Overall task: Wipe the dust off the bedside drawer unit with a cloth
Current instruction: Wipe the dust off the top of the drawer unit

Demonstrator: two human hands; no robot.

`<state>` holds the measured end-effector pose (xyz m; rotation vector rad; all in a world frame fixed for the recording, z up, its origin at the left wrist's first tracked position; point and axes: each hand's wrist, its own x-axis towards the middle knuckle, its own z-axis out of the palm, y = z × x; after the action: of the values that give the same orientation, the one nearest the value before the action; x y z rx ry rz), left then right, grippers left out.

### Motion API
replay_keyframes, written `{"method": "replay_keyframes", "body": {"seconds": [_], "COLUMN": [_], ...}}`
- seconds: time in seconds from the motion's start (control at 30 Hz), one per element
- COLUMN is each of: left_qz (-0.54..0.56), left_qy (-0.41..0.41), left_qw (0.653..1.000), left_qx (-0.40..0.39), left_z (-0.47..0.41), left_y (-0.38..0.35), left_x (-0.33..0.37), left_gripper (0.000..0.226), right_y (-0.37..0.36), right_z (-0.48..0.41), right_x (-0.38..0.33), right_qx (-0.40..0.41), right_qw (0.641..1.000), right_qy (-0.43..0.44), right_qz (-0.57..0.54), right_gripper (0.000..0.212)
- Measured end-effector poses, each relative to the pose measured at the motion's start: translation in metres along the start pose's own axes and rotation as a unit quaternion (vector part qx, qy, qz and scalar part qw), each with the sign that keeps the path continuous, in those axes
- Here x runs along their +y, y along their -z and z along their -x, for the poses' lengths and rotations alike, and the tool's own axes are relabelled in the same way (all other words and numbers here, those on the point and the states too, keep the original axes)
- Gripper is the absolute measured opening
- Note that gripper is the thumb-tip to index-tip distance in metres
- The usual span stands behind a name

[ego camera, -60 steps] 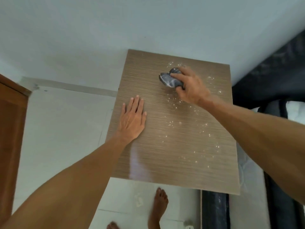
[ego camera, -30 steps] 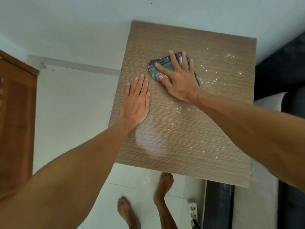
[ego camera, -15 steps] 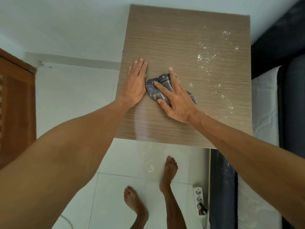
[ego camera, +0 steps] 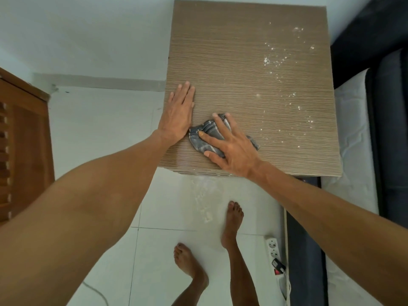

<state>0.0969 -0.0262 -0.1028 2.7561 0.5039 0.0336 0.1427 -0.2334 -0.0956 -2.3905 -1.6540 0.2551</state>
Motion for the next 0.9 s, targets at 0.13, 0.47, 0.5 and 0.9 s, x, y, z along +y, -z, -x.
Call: {"method": "replay_keyframes", "body": {"seconds": [0.13, 0.47, 0.5, 0.9], "left_qz": [-0.009, -0.051, -0.051, -0.033], "left_qy": [0.007, 0.021, 0.019, 0.031], "left_qw": [1.000, 0.997, 0.997, 0.999], "left_qx": [-0.006, -0.056, -0.059, -0.019], "left_z": [0.002, -0.007, -0.012, -0.101], "left_y": [0.001, 0.006, 0.006, -0.023], "left_x": [0.004, 0.026, 0.032, 0.076], "left_gripper": [0.049, 0.053, 0.053, 0.053], "right_y": [-0.003, 0.032, 0.042, 0.145], "right_z": [0.014, 0.035, 0.035, -0.097], "right_x": [-0.013, -0.010, 0.000, 0.218], "right_qx": [-0.016, -0.162, -0.162, 0.021], "right_qw": [0.997, 0.949, 0.950, 0.999], "right_qy": [0.070, 0.261, 0.257, -0.038], "right_qz": [-0.037, -0.073, -0.076, -0.015], "right_gripper": [0.049, 0.058, 0.058, 0.053]}}
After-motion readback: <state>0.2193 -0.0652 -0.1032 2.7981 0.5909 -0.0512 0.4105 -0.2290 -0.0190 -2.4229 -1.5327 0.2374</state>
